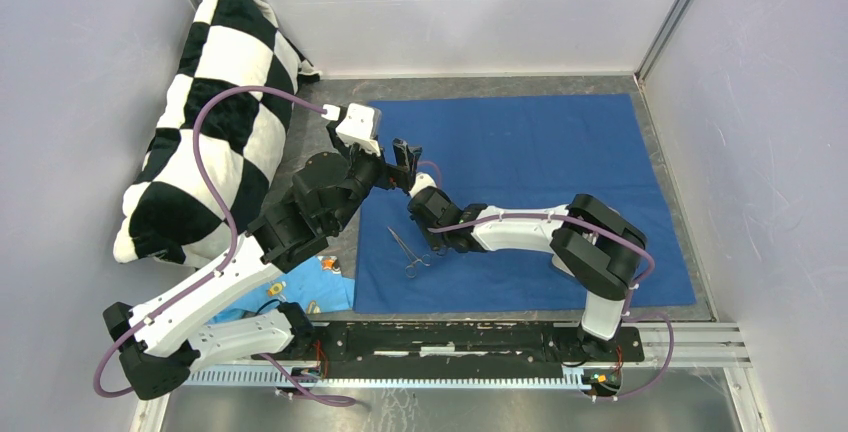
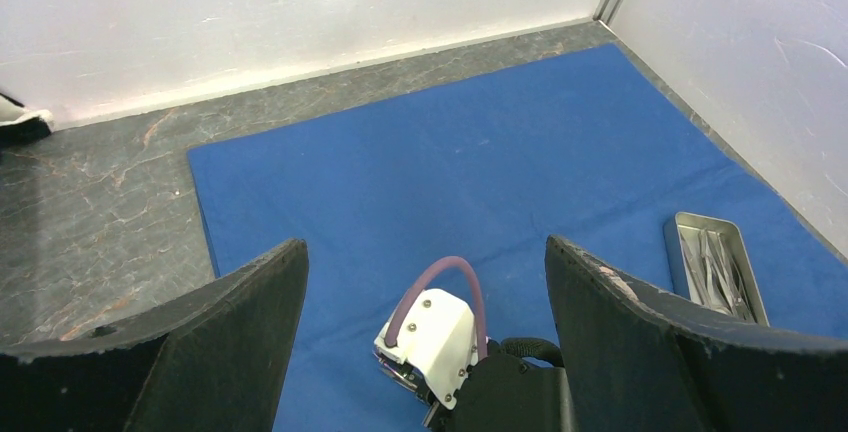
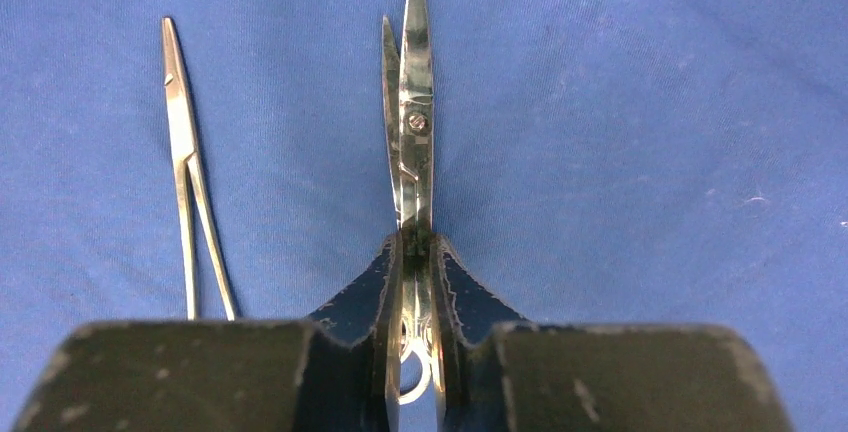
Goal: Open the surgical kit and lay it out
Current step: Place the medical item in the surgical kit.
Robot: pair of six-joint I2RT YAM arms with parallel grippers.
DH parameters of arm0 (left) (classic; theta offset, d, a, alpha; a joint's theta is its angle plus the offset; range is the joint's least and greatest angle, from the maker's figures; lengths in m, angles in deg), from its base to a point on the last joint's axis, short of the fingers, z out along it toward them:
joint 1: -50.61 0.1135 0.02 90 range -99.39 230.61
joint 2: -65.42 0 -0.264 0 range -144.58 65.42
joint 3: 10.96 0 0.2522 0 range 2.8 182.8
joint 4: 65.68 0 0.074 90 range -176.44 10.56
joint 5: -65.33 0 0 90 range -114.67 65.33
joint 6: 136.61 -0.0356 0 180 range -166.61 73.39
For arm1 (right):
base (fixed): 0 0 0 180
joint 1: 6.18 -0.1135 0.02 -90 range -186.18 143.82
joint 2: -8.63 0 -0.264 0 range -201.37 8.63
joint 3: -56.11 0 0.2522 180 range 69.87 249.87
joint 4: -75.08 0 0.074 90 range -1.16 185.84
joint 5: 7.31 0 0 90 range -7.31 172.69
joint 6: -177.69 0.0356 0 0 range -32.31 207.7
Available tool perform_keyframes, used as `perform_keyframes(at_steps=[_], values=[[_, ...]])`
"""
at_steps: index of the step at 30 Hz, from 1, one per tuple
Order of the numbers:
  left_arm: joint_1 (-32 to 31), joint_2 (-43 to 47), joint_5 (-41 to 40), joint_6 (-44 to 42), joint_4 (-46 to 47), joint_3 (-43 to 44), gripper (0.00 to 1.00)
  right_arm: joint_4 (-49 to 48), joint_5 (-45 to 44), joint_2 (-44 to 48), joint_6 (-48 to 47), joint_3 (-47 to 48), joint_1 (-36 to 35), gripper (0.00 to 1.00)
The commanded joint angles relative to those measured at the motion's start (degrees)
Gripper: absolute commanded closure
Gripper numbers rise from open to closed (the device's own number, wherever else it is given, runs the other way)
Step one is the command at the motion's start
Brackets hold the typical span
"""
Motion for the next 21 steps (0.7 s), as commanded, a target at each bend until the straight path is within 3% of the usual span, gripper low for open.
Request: perform_keyframes(at_steps=[1, 21], values=[[-0.02, -0.29, -0.07, -1.76, 2.36, 0.35, 0.07, 0.23, -0.47, 2.02, -0.29, 0.97, 0.08, 0.86], [-0.02, -0.55, 0.20, -1.80, 2.23, 0.43, 0.07, 0.13, 0.70, 4.69, -2.12, -1.84, 0.15, 0.86]])
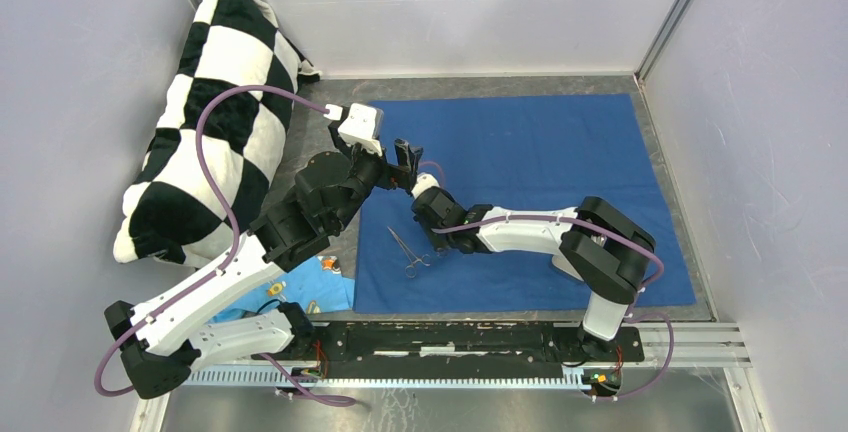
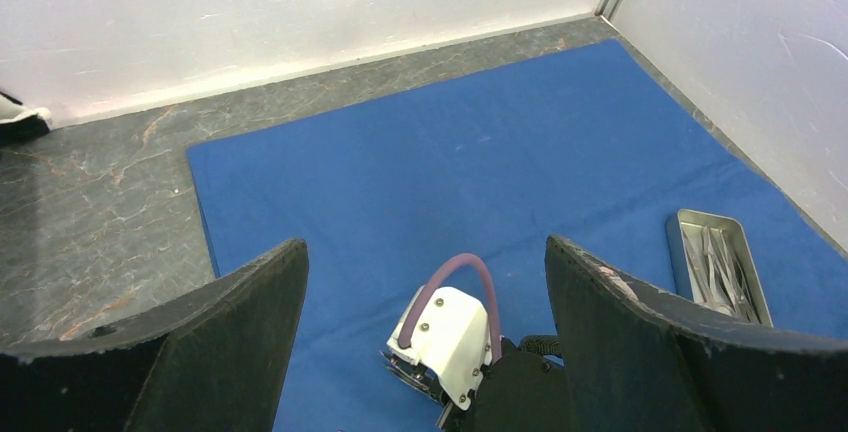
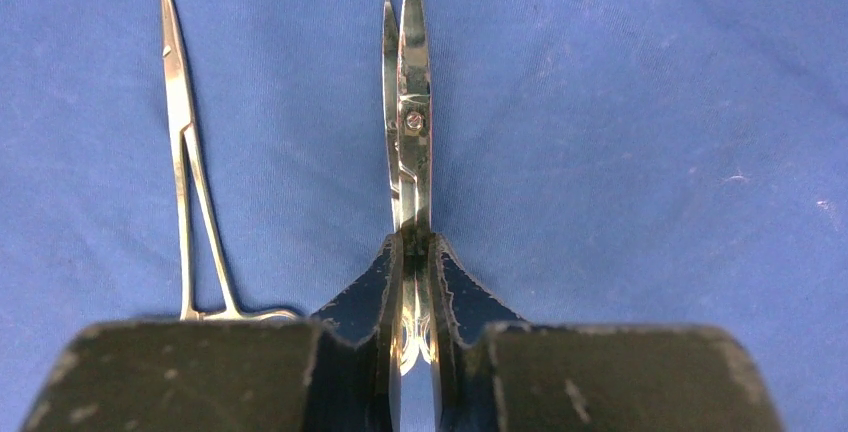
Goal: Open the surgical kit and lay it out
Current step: Place the medical item in the surgical kit.
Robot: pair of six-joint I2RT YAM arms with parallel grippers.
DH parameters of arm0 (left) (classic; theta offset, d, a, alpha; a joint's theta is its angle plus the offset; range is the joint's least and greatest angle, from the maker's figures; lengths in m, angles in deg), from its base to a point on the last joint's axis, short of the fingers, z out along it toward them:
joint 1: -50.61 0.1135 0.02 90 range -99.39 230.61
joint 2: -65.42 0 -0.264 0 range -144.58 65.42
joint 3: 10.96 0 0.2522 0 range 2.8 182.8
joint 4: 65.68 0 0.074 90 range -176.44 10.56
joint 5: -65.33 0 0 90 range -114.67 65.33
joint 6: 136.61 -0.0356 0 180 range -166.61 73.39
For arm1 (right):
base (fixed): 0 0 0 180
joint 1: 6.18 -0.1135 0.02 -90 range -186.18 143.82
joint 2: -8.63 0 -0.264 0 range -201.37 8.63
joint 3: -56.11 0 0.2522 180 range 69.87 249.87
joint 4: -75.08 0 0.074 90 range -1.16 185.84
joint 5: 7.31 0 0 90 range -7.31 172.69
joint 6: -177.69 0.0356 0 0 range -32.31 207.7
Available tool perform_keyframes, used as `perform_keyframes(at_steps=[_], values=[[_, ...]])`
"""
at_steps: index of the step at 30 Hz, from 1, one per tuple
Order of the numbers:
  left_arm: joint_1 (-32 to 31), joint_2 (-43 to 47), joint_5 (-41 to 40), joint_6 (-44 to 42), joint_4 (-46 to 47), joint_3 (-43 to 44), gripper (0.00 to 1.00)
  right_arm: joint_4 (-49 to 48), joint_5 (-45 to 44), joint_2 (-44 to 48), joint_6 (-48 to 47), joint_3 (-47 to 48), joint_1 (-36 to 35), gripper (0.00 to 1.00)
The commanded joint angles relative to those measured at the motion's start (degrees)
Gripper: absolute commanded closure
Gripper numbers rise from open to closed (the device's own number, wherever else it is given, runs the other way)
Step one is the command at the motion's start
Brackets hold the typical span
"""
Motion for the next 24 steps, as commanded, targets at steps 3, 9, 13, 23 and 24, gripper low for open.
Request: perform_keyframes(at_steps=[3, 9, 13, 23, 24], values=[[-0.02, -0.07, 0.26, -1.74, 2.23, 0.44, 0.07, -0.41, 0.25, 1.92, -1.99, -0.76, 0.25, 0.86], [-0.02, -0.13, 0.34, -1.66, 2.25, 0.44, 0.07, -1.11, 0.89, 1.33, -2.60, -0.79, 0.26, 0.84], [-0.02, -0.17, 0.26, -1.74, 2.25, 0.44, 0.07, -0.82, 0.90, 1.16, -2.55, -0.60, 0.32, 0.84], [-0.02, -0.24, 0.44, -1.72, 2.25, 0.44, 0.07, -0.62, 0.45, 2.29, -2.49, -1.52, 0.30, 0.82], [-0.02, -0.23, 0.44, -1.64, 2.27, 0.44, 0.07, -0.65, 0.46, 2.23, -2.40, -1.57, 0.26, 0.81]])
